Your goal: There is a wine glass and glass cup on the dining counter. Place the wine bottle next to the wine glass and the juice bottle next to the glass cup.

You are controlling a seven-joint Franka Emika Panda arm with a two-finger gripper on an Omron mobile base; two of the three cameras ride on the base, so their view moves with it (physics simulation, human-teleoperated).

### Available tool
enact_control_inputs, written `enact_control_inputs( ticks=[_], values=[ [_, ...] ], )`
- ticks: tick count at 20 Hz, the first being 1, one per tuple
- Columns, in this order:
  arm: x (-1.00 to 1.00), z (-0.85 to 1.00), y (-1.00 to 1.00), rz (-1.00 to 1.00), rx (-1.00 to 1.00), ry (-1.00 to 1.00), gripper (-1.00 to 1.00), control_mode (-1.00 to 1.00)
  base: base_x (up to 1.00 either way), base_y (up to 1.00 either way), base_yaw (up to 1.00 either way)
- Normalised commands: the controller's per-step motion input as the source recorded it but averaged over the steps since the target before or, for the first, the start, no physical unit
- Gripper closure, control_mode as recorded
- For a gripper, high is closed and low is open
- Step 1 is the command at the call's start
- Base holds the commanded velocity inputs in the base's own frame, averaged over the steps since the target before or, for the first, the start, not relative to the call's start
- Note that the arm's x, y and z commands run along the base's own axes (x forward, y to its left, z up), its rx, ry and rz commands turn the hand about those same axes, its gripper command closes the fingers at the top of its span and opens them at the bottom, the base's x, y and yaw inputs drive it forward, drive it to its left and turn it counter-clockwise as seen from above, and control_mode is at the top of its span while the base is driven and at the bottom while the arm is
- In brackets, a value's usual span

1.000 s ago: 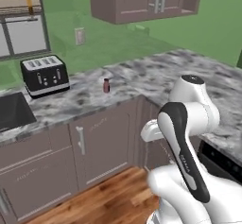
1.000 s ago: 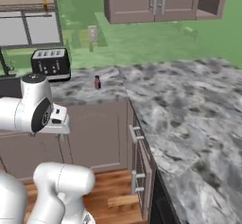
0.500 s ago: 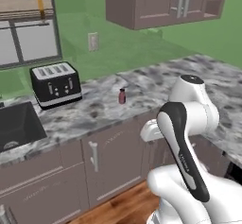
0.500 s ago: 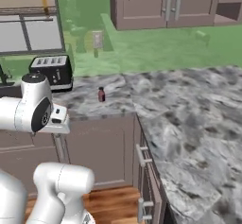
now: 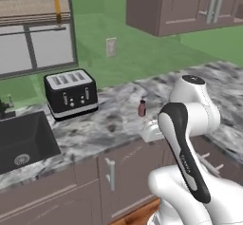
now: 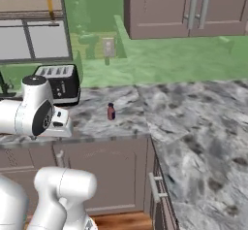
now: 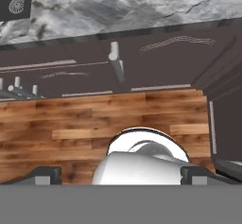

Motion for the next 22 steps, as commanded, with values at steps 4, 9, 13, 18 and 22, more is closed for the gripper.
enact_control_inputs(
  ticks=[4,9,13,18,22],
  values=[
    [0.00,0.00,0.00,0.00,0.00,0.00,-1.00,1.00,0.69,-0.03,0.08],
    [0.00,0.00,0.00,0.00,0.00,0.00,-1.00,1.00,0.50,-0.02,0.01],
    [0.00,0.00,0.00,0.00,0.00,0.00,-1.00,1.00,0.51,-0.01,0.00],
    [0.00,0.00,0.00,0.00,0.00,0.00,-1.00,1.00,0.25,0.00,0.00],
    [0.00,0.00,0.00,0.00,0.00,0.00,-1.00,1.00,0.00,0.00,0.00]
  ],
)
